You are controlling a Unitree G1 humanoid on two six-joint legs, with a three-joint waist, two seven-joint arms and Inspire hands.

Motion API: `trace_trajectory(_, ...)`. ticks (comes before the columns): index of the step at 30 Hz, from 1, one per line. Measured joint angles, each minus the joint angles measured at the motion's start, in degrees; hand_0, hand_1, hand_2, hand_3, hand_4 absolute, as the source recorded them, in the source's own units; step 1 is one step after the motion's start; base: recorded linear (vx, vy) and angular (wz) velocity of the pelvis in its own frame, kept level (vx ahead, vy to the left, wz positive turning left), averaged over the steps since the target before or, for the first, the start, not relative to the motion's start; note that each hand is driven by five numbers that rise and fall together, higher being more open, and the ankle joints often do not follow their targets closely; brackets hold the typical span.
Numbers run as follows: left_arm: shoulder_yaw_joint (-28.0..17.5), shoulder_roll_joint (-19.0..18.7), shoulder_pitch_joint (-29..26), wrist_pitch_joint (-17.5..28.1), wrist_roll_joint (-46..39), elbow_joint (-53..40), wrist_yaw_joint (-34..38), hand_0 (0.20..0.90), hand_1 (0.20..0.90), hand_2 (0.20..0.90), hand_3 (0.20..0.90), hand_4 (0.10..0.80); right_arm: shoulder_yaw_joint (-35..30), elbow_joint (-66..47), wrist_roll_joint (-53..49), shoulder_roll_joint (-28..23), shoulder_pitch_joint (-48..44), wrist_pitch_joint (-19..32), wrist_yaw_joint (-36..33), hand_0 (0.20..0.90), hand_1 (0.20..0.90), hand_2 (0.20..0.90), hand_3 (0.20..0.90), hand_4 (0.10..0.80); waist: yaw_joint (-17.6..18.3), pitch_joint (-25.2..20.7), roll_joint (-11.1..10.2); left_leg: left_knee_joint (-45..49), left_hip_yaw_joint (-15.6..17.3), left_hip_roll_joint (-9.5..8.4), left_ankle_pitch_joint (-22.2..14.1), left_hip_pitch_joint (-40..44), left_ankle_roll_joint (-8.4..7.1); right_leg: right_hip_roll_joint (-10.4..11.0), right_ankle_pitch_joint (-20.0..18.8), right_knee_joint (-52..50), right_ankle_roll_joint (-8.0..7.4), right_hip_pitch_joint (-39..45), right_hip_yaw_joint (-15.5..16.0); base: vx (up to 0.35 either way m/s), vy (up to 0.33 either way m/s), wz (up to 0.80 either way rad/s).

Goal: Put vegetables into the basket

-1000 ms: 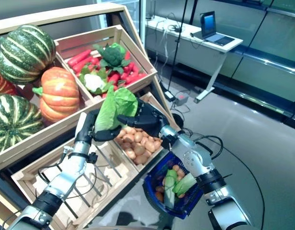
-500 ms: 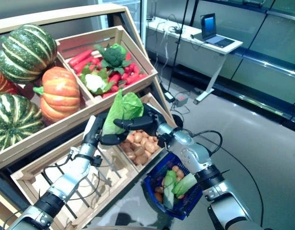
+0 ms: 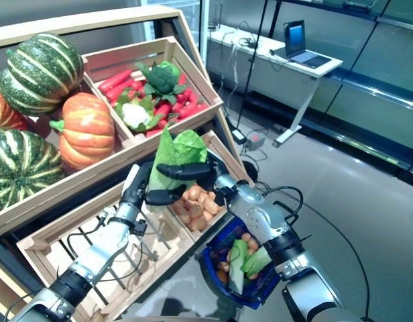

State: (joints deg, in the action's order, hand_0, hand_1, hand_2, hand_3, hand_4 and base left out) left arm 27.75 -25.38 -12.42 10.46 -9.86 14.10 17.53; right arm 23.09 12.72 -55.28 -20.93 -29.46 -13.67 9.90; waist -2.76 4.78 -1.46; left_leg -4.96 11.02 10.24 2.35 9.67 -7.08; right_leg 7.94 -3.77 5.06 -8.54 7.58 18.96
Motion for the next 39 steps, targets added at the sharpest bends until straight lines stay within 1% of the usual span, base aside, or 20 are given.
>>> trace_trajectory(3,0.2,-0.1,0.0,0.0,0.0,-0.2,0.0,0.3,0.3,0.3,0.3,0.4,0.0,0.7,-1.4,0.0,0.0,0.2,0.0,0.3,0.3,0.3,0.3,0.4,0.0,0.0,0.0,0.0,0.0,0.0,0.0,0.0,-0.01,0.0,0.0,0.0,0.0,0.0,0.0,0.0,0.0,0.0)
trace_trajectory(6,0.8,-0.2,0.0,0.0,0.0,-0.9,0.1,0.3,0.3,0.3,0.3,0.4,0.0,1.4,-1.3,0.0,-0.2,1.7,-1.0,0.3,0.3,0.3,0.3,0.4,0.0,0.0,0.0,0.0,-0.1,-0.01,0.0,-0.1,0.0,0.0,0.0,0.0,0.0,0.0,0.1,0.0,0.0,0.0)
trace_trajectory(21,1.9,-0.1,-0.6,-0.1,0.1,-1.7,0.4,0.3,0.3,0.3,0.3,0.4,0.1,1.6,-1.0,0.1,-1.2,3.3,-1.6,0.3,0.3,0.3,0.3,0.4,0.3,0.0,0.0,0.0,0.0,-0.01,0.0,-0.1,0.0,0.0,0.0,0.0,0.0,0.0,0.0,0.0,0.0,0.0)
trace_trajectory(22,1.9,0.0,-0.6,-0.1,0.1,-1.7,0.5,0.568,0.568,0.568,0.568,0.579,0.1,1.6,-0.9,0.1,-1.2,3.5,-1.7,0.3,0.3,0.3,0.3,0.4,0.3,0.0,0.0,0.0,0.0,-0.01,0.0,-0.1,0.0,0.0,0.0,0.0,0.0,0.0,0.0,0.0,0.0,0.0)
trace_trajectory(23,1.9,0.0,-0.7,-0.1,0.1,-1.7,0.6,0.9,0.9,0.9,0.9,0.8,0.1,1.6,-0.9,0.1,-1.2,3.7,-1.7,0.3,0.3,0.3,0.3,0.4,0.3,0.0,0.0,0.0,0.0,-0.01,0.0,-0.1,0.0,0.0,0.0,0.0,0.0,0.0,0.0,0.0,0.0,0.0)
trace_trajectory(30,2.0,0.1,-0.8,0.0,0.1,-2.4,0.2,0.9,0.9,0.9,0.9,0.8,-0.2,1.6,-0.7,-0.4,-1.2,4.5,-2.3,0.3,0.3,0.3,0.3,0.4,0.5,0.0,0.0,0.0,0.1,-0.01,0.0,0.0,0.0,0.0,0.0,0.0,0.0,-0.1,-0.2,0.0,0.0,0.0)
trace_trajectory(33,2.0,0.1,-0.8,0.0,0.1,-2.4,-0.1,0.9,0.9,0.9,0.9,0.8,-0.2,1.6,-0.2,-0.6,-1.1,4.7,-2.3,0.3,0.3,0.3,0.3,0.4,0.7,0.0,0.1,0.0,0.3,-0.03,0.0,-0.1,0.0,0.0,0.0,0.0,-0.02,-0.4,-1.5,-0.002,-0.002,-0.03)
trace_trajectory(39,2.0,0.1,-0.8,0.0,0.8,-2.2,-0.8,0.9,0.9,0.9,0.9,0.8,-0.6,1.1,0.8,-0.7,-0.1,5.4,-2.2,0.3,0.3,0.3,0.3,0.4,1.3,0.1,0.2,0.0,0.5,-0.02,0.0,0.0,0.01,-0.1,0.0,0.0,-0.02,-0.5,-1.7,0.0,0.0,0.0)
